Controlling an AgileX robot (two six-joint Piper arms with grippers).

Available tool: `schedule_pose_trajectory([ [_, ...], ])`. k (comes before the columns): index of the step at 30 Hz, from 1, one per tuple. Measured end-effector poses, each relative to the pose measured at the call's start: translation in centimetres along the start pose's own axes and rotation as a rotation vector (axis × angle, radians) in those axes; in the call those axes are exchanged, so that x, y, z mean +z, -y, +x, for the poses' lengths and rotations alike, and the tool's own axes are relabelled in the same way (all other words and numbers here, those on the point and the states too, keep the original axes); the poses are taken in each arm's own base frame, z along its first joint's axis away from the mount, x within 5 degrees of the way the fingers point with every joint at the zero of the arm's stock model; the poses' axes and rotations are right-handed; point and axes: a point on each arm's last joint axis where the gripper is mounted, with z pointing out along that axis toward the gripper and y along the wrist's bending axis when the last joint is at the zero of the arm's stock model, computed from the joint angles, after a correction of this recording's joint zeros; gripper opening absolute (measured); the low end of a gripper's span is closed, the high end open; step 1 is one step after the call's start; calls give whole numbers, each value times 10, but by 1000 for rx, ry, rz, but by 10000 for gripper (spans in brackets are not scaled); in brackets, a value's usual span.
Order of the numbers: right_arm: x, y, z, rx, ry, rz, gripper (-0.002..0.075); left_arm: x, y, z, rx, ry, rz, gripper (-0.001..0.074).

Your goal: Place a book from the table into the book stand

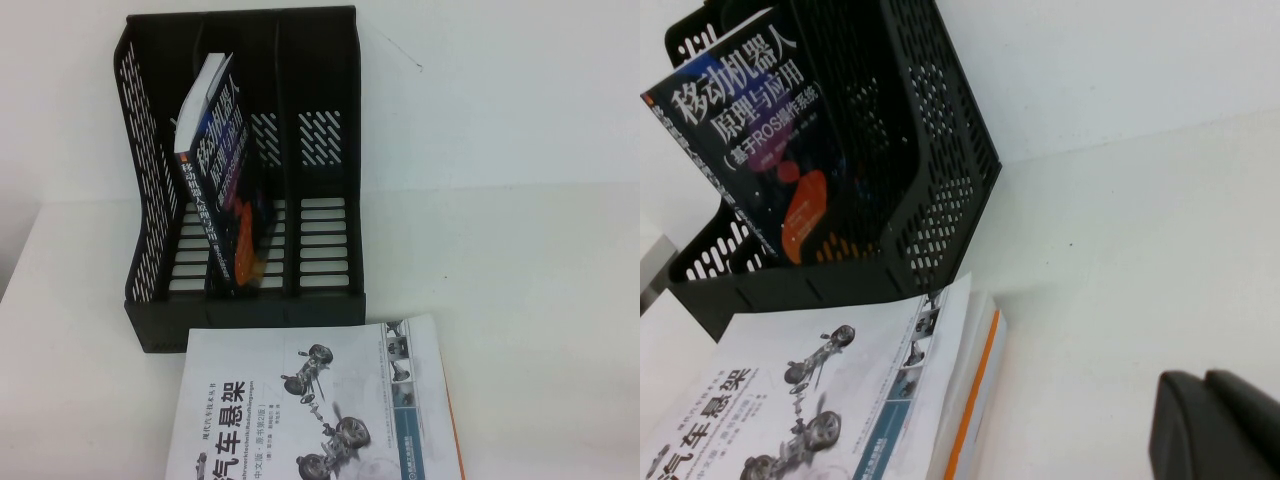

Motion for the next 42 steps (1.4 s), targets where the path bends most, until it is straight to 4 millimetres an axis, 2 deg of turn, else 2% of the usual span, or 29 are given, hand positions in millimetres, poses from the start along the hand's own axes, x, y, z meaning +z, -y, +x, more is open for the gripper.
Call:
schedule_pose_trajectory([
  [8,0,0,0,0,0,0,0,0,0,0,-46,-2,-1,-2],
  [35,0,0,1,0,0,-1,0,0,-1,0,2,-3,-11,-2],
  [40,8,7,14,-15,-12,60,0,0,-1,0,2,-3,-11,-2],
  [42,10,10,19,-81,-12,99,-1,0,-1,0,2,-3,-11,-2],
])
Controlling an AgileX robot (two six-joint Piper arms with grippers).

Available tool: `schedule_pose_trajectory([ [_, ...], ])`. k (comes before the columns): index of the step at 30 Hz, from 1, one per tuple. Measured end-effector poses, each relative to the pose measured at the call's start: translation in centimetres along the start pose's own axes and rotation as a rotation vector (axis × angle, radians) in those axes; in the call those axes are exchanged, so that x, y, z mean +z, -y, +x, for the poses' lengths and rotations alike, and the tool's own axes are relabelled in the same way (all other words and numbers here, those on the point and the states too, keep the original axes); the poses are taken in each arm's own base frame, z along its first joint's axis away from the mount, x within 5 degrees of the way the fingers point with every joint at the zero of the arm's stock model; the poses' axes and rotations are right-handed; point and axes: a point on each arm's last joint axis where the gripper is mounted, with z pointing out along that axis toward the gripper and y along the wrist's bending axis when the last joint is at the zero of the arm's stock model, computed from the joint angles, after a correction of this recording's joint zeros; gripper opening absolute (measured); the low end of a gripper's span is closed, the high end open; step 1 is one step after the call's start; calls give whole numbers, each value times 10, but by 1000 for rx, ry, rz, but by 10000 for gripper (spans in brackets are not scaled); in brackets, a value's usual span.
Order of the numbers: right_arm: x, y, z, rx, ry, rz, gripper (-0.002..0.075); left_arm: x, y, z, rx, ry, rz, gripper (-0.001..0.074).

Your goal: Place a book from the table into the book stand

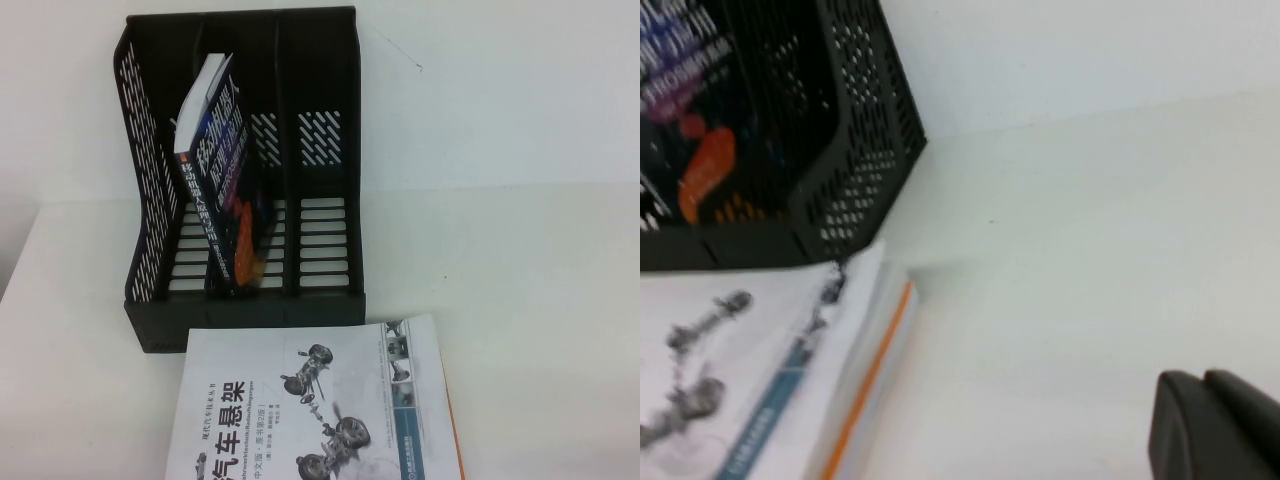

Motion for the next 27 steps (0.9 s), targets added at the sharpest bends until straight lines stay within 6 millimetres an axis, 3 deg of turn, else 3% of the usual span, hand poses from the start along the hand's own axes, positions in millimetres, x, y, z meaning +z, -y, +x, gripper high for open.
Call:
schedule_pose_trajectory([
  [6,8,-3,9,-206,77,8,-2,0,0,0,2,-4,0,-2],
  [11,15,1,16,-280,168,43,-3,0,0,0,2,-6,0,-2],
  [19,16,9,32,-281,-5,123,-3,0,0,0,2,-8,0,-2],
  [27,16,10,32,-288,-15,151,-3,0,0,0,2,-8,0,-2],
])
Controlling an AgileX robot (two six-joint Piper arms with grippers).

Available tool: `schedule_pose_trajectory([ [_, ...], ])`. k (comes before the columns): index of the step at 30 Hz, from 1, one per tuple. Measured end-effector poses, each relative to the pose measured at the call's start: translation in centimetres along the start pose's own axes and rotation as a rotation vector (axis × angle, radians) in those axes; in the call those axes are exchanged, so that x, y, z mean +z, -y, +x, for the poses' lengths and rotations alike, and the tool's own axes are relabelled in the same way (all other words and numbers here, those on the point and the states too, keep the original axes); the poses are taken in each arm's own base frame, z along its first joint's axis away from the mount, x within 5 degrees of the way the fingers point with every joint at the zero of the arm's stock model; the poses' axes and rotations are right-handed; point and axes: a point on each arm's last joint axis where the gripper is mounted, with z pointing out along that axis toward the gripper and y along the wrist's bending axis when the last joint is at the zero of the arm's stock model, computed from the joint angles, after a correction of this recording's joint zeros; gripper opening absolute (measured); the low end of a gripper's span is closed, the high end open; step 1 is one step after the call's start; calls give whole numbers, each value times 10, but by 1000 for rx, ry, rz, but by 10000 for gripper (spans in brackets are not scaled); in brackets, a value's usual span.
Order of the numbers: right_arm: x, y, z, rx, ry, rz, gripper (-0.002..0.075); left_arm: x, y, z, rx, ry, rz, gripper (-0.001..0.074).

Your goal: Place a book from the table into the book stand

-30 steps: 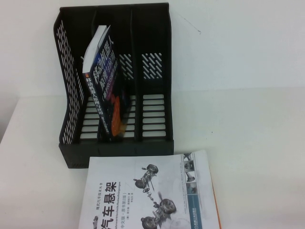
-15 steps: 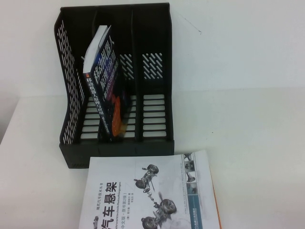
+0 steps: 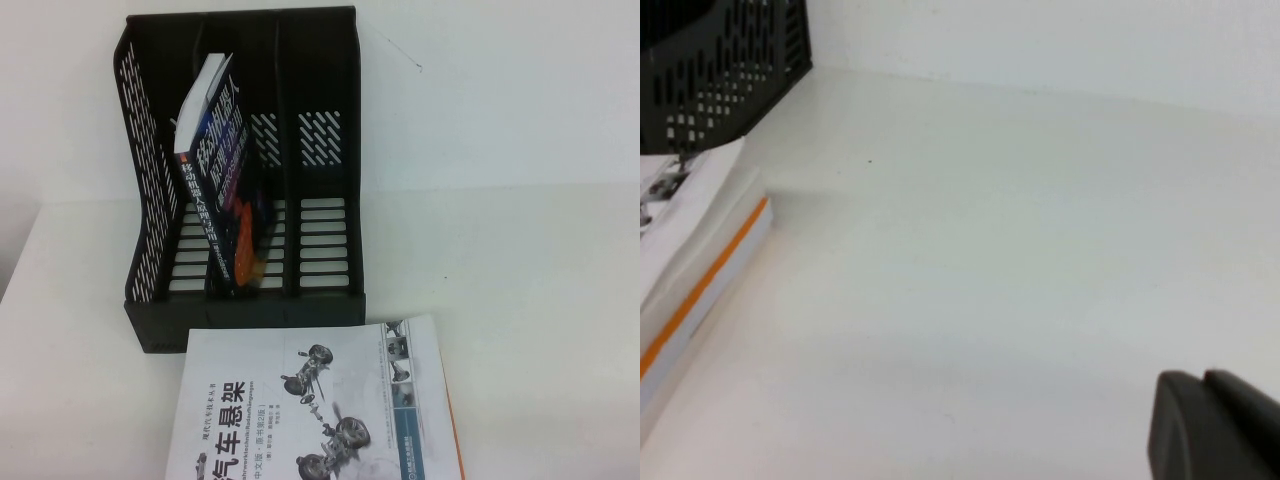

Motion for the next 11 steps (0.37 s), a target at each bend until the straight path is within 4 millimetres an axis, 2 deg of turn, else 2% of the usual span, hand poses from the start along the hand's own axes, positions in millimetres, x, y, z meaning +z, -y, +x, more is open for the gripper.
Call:
schedule_pose_trajectory([
  [11,0,1,0,3,-2,15,-3,0,0,0,0,1,0,-2],
])
